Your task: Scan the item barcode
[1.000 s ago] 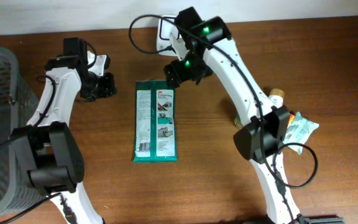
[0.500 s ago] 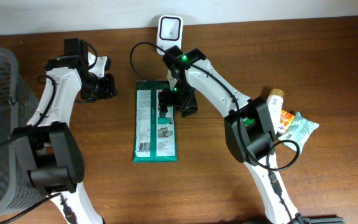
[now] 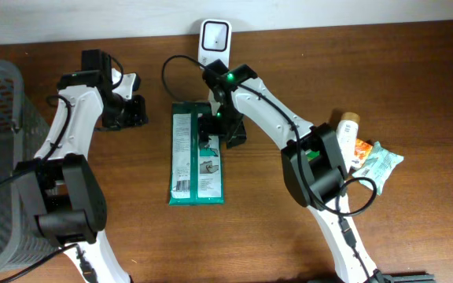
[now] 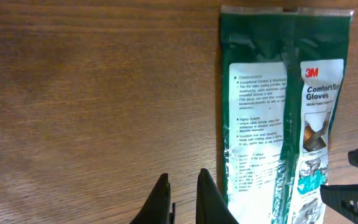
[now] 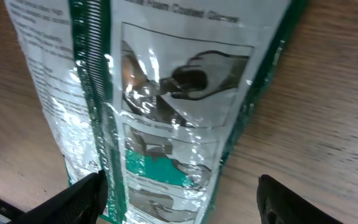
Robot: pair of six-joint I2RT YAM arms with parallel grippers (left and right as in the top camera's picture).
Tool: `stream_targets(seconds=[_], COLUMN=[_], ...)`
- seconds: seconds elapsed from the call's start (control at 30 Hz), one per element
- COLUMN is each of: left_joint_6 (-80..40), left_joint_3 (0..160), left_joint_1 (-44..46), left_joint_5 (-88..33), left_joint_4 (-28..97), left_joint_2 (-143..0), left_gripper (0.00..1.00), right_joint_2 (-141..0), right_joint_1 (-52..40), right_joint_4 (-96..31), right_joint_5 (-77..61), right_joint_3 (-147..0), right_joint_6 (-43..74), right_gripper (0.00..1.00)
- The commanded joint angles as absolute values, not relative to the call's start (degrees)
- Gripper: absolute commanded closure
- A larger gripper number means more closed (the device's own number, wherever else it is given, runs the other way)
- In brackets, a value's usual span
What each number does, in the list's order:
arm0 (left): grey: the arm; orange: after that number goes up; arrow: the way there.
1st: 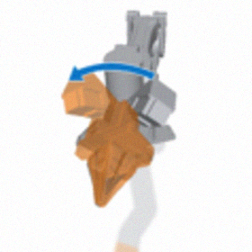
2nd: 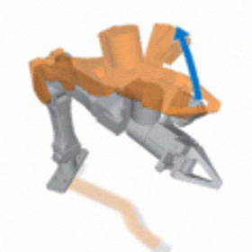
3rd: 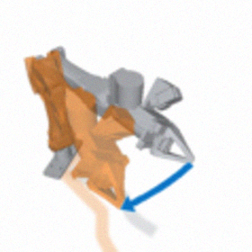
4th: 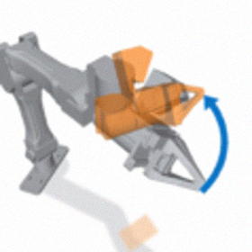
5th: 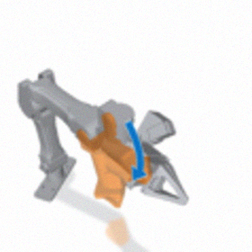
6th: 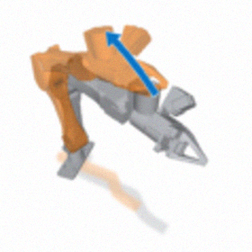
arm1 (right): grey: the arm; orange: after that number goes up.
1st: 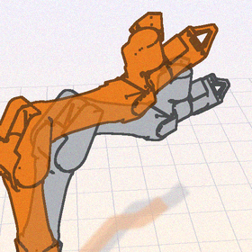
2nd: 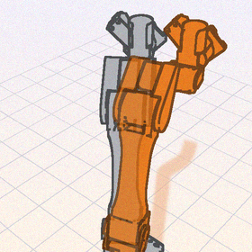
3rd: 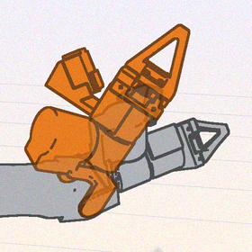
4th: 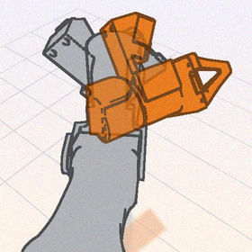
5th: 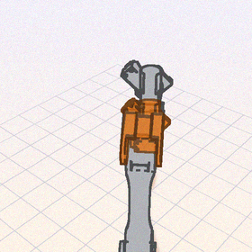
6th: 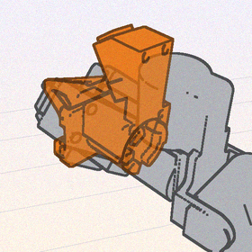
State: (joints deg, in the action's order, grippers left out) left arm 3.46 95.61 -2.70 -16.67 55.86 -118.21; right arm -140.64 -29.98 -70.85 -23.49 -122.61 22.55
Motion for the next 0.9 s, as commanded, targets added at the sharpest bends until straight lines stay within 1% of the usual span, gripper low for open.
stream_targets(seconds=[0.0,0.2,0.37,0.43,0.5,0.77,0.87], left_joint_6=[4.34,4.34,4.12,4.12,4.10,1.26,-1.15], left_joint_3=[92.23,86.21,82.98,82.91,82.59,75.61,74.83], left_joint_1=[-2.98,-2.48,-0.40,0.43,1.76,3.05,2.68], left_joint_5=[-16.86,-21.78,-23.18,-23.18,-23.20,-23.16,-23.18], left_joint_4=[54.24,47.94,44.77,44.77,44.38,37.78,36.91], left_joint_2=[-118.19,-118.19,-118.19,-118.19,-118.19,-118.93,-120.77], left_gripper=[0.95,0.96,0.98,0.99,0.99,1.00,1.00], right_joint_2=[-141.45,-141.88,-141.91,-141.91,-141.91,-141.91,-141.91], right_joint_1=[-30.48,-30.48,-31.20,-31.29,-31.09,-31.11,-31.11], right_joint_4=[-69.60,-65.54,-56.45,-53.74,-51.53,-50.52,-50.48], right_joint_5=[-23.35,-23.81,-23.79,-24.12,-26.26,-26.35,-26.35], right_joint_3=[-121.97,-117.43,-108.51,-105.71,-104.49,-104.47,-104.47], right_joint_6=[23.55,27.03,32.58,35.33,35.73,36.12,36.10], right_gripper=[0.25,0.25,0.27,0.32,0.34,0.36,0.40])
